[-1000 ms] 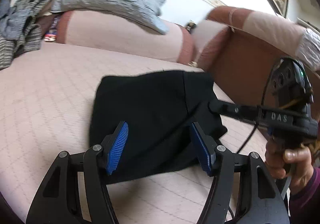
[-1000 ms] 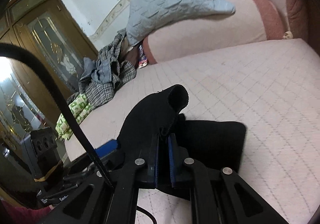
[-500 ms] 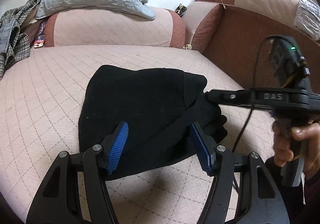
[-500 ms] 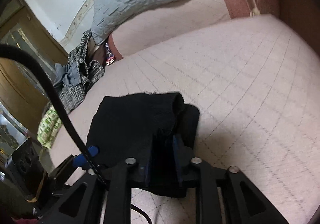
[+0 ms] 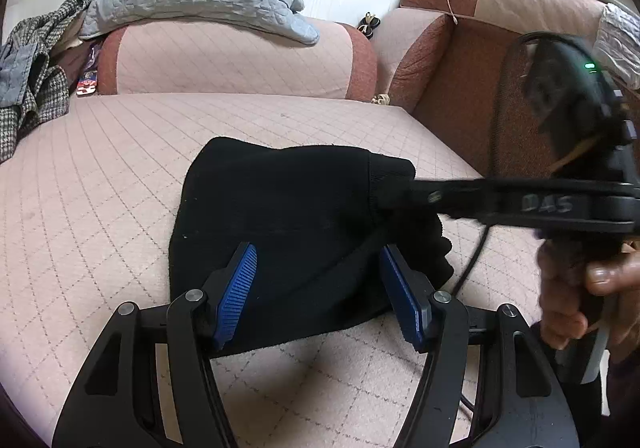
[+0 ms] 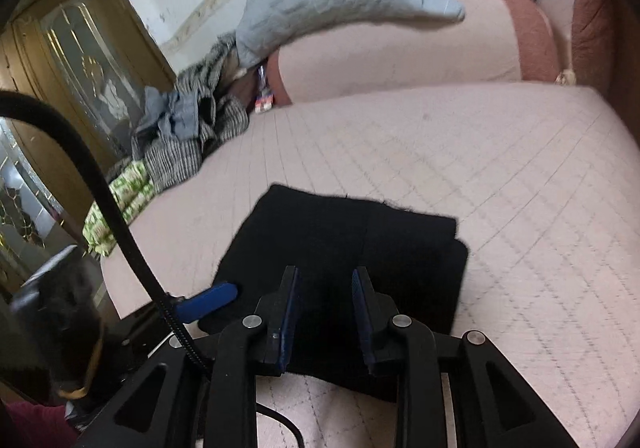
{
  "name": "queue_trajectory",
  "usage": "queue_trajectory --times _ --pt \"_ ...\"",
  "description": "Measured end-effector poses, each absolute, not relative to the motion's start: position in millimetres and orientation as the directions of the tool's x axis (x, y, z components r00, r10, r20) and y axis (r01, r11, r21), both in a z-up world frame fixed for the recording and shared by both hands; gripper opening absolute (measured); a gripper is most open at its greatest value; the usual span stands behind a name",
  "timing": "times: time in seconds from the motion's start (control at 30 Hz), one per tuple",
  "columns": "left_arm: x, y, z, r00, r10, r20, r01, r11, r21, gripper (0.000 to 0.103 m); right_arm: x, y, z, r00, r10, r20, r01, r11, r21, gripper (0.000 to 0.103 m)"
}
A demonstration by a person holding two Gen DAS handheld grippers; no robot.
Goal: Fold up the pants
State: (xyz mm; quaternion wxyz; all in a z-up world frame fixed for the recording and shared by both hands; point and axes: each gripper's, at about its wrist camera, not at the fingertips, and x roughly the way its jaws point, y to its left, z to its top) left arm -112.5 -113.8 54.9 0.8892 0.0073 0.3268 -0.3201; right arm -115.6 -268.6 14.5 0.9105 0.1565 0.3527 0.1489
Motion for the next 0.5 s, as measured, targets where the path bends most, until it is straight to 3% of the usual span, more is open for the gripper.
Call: queue_trajectory --times 0.13,0.5 --pt "-113.3 -113.6 58.0 0.59 -0.559 -0.583 0.568 0.8 -0.193 0.064 -116.4 -269.2 2.1 0.653 0.375 -0.658 -0.149 0.916 0.373 0.025" --pt "-109.7 -106.9 56.0 0.574 -0.579 -0.58 0.558 0.794 -0.241 0.064 -158.8 -281.6 -17.5 0.63 0.396 -0.668 -0.135 0.903 0.408 0.025"
